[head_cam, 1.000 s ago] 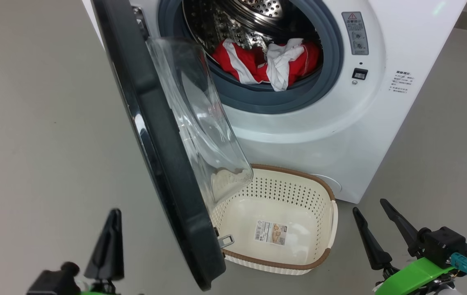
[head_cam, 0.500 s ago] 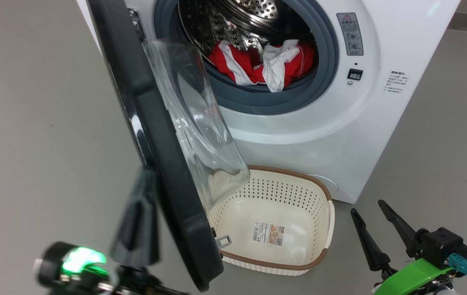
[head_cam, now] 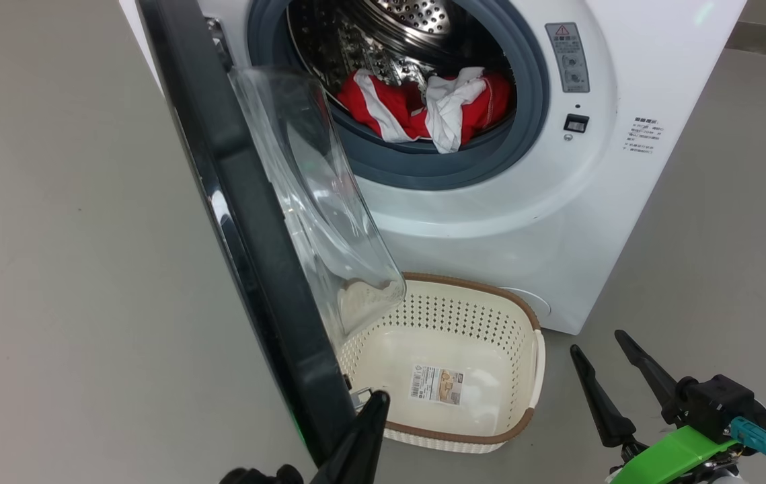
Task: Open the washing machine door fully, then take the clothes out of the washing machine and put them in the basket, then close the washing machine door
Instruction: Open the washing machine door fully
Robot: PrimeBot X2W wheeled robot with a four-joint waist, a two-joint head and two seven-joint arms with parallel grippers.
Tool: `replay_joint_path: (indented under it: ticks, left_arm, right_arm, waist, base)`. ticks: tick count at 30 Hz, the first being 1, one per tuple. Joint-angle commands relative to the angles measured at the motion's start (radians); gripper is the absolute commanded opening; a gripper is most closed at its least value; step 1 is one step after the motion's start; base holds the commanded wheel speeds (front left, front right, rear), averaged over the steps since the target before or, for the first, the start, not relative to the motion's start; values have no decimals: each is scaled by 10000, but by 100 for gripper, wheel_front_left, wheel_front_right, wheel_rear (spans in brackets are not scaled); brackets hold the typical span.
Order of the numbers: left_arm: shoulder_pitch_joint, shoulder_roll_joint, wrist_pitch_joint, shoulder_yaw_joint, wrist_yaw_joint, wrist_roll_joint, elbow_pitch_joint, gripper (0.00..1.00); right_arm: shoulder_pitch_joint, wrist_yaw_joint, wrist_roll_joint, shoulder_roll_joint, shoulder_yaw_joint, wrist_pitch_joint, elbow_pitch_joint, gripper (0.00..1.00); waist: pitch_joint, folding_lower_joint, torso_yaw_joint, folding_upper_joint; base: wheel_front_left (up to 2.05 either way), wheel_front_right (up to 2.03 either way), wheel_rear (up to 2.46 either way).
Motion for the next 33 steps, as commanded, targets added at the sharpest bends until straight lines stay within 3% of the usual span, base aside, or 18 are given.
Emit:
replay_joint_path:
  ticks: [1,20,33]
  left_arm:
    - [-197,14,-51,292,-63,-130,-2,0]
    - [197,14,-51,1450,219,-387,742,0]
    - [569,14,-51,2928,530,-229,613,0]
  right_arm:
    - [-107,63,-75,-68,162,-93,-223,100]
    - [40,63,-2,-13,105,-93,-384,100]
    - [-67,63,-11,-120,149,-93,-467,100]
  waist:
    - [-10,0,3,0]
    - [-81,0,376,0]
    - [128,0,815,0]
  base:
    - [0,0,0]
    - [0,0,0]
    - [0,0,0]
